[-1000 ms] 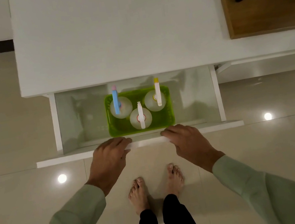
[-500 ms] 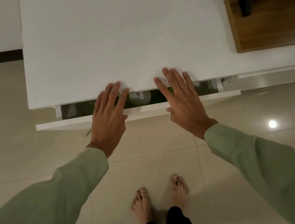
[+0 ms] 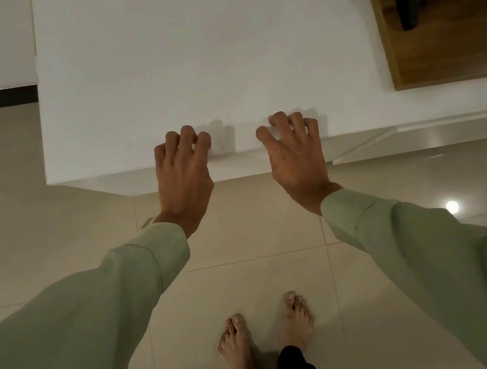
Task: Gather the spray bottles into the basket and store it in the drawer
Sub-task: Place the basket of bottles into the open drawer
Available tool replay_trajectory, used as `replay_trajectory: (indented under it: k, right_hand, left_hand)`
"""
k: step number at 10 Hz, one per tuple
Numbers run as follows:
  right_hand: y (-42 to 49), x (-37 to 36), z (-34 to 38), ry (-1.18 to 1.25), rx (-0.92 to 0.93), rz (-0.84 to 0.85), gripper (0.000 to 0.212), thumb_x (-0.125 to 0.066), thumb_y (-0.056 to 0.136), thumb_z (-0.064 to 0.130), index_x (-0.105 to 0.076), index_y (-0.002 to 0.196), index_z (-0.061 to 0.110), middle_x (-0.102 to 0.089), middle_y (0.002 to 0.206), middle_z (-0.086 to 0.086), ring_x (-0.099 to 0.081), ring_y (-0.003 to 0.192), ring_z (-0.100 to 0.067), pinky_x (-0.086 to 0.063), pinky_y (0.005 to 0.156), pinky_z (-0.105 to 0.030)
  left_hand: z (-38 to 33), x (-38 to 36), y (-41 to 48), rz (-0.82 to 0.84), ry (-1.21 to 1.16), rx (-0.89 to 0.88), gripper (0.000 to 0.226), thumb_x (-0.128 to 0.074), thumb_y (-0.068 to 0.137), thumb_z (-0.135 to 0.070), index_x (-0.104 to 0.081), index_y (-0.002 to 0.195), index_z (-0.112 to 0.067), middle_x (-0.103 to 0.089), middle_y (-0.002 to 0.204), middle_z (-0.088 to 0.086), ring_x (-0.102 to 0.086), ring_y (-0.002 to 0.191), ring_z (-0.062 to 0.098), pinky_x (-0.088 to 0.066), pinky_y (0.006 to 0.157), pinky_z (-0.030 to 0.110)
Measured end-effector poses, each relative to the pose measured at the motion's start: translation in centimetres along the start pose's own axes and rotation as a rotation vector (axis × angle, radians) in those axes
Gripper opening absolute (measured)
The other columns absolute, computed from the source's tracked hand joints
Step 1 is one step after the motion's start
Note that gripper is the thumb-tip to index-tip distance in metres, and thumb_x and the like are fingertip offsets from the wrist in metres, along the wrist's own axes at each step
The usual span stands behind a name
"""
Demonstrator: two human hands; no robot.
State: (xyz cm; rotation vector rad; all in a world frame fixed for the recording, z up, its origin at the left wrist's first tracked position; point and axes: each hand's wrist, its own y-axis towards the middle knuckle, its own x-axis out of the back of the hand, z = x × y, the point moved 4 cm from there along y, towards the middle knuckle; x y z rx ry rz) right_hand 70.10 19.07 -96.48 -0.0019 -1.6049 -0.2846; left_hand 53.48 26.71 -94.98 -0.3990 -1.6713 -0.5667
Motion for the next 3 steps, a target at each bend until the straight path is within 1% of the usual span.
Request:
replay_trajectory:
  k: [1,2,3]
  right_hand:
    - [0.1,0.5,0.5,0.007,-0.038,0.050,0.050,-0.058,0.072,-0.010,-0.051,0.113,0.017,-0.057,0.114,-0.010,-0.051,0.097,-0.030,-0.039,0.085,-0.042]
    - [0.5,1.4,0.6,0.065,-0.053,0.188,0.048,-0.065,0.075,0.000,-0.053,0.119,0.015,-0.055,0.120,-0.011,-0.052,0.104,-0.032,-0.043,0.087,-0.044]
    - [0.4,3.6,0.6,0.168,-0.059,0.295,0.047,-0.063,0.085,0.014,-0.052,0.131,0.015,-0.051,0.134,-0.010,-0.051,0.119,-0.032,-0.043,0.094,-0.044]
  left_hand:
    - [-0.2,0.6,-0.1,0.034,-0.018,0.013,0.041,-0.053,0.068,0.015,-0.057,0.101,-0.009,-0.055,0.097,0.009,-0.049,0.088,0.030,-0.035,0.072,0.035]
    - [-0.1,1.4,0.0,0.168,-0.098,0.023,0.044,-0.059,0.073,0.010,-0.058,0.111,-0.011,-0.056,0.108,0.008,-0.052,0.097,0.030,-0.041,0.077,0.036]
    - [0.0,3.7,0.2,0.280,-0.227,-0.006,0.060,-0.063,0.081,0.000,-0.046,0.137,-0.015,-0.052,0.133,0.007,-0.051,0.117,0.030,-0.045,0.095,0.041]
